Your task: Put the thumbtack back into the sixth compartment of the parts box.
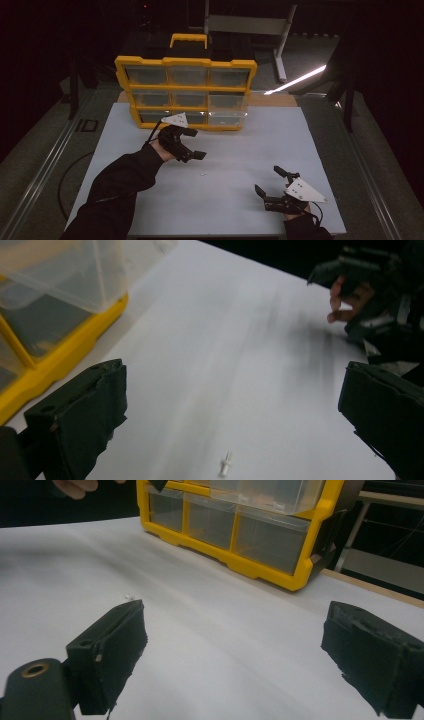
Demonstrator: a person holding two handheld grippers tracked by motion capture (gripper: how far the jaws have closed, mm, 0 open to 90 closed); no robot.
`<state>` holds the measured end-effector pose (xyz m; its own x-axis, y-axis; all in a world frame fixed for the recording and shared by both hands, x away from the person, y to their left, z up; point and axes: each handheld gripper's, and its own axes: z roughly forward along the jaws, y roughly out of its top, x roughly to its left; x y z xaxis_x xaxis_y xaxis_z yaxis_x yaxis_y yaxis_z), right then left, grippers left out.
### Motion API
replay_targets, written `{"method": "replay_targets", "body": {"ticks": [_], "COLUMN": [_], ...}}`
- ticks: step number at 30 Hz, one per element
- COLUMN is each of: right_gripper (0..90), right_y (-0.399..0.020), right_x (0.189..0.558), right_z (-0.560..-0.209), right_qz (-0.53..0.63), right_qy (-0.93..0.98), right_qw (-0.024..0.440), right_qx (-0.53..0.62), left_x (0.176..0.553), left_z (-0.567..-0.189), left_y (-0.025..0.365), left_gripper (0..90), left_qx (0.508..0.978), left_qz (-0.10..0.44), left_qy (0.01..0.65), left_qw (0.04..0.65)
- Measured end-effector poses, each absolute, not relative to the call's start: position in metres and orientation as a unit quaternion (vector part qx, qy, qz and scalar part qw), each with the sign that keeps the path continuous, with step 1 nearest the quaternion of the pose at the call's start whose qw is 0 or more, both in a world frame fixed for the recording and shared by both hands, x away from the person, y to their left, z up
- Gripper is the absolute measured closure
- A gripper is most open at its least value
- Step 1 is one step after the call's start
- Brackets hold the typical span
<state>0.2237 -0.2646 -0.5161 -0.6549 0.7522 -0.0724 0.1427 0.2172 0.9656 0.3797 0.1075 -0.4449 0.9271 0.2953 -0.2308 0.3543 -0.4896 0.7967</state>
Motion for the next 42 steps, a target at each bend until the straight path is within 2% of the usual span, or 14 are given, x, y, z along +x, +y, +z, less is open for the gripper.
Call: {"method": "replay_targets", "body": {"ticks": [11, 19, 21, 24, 29, 37, 42], "right_gripper": [10.2, 10.2, 10.2, 10.2, 10.2, 10.2, 10.2], "right_y": [-0.264, -0.264, -0.264, -0.264, -0.264, -0.264, -0.263], "right_x": [0.224, 0.224, 0.224, 0.224, 0.224, 0.224, 0.224], "right_z": [-0.517, -0.517, -0.517, -0.517, -0.517, -0.517, -0.517], "right_qz": [0.544, 0.543, 0.543, 0.543, 0.543, 0.543, 0.542], "right_qy": [0.73, 0.731, 0.731, 0.731, 0.731, 0.732, 0.733], "right_qw": [0.279, 0.28, 0.28, 0.28, 0.279, 0.279, 0.279], "right_qx": [0.305, 0.304, 0.303, 0.304, 0.304, 0.303, 0.302], "left_x": [0.371, 0.366, 0.365, 0.365, 0.366, 0.365, 0.363], "left_z": [-0.475, -0.5, -0.504, -0.51, -0.517, -0.526, -0.534], "left_y": [0.109, 0.106, 0.104, 0.102, 0.102, 0.098, 0.093], "left_gripper": [0.7, 6.5, 12.9, 15.7, 29.7, 47.2, 54.1], "left_qx": [0.873, 0.881, 0.882, 0.886, 0.886, 0.893, 0.903], "left_qz": [-0.061, -0.076, -0.075, -0.074, -0.074, -0.077, -0.07], "left_qy": [0.177, 0.174, 0.175, 0.174, 0.174, 0.164, 0.156], "left_qw": [0.449, 0.433, 0.432, 0.424, 0.423, 0.412, 0.394]}}
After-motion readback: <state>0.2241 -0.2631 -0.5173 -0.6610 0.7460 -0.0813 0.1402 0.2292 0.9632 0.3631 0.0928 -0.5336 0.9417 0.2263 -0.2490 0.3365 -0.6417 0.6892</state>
